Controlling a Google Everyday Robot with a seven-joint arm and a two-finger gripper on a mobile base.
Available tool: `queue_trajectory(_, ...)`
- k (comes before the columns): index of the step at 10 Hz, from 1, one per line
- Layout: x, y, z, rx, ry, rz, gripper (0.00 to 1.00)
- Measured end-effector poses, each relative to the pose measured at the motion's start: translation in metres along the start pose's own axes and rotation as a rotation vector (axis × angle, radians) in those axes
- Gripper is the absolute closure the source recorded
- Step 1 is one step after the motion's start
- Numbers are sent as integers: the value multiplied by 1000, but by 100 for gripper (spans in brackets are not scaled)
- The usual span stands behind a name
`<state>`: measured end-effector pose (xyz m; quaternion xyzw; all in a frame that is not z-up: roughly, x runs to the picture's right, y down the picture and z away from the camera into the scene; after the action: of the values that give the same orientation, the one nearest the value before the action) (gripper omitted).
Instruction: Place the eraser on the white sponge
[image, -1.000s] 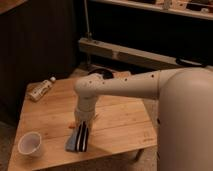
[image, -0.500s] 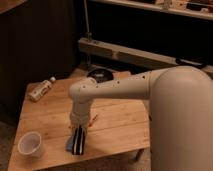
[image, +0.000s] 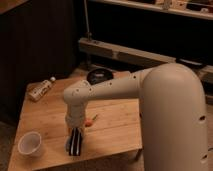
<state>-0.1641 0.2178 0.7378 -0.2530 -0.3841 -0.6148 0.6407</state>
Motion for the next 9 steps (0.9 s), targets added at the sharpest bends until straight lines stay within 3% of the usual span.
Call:
queue_trajectory(4, 10, 3, 6, -15, 10, 7, 88)
queue_trajectory(7, 6, -3, 9, -42, 15, -15, 62)
queue_trajectory(9, 4, -6, 8, -53, 16, -18, 40)
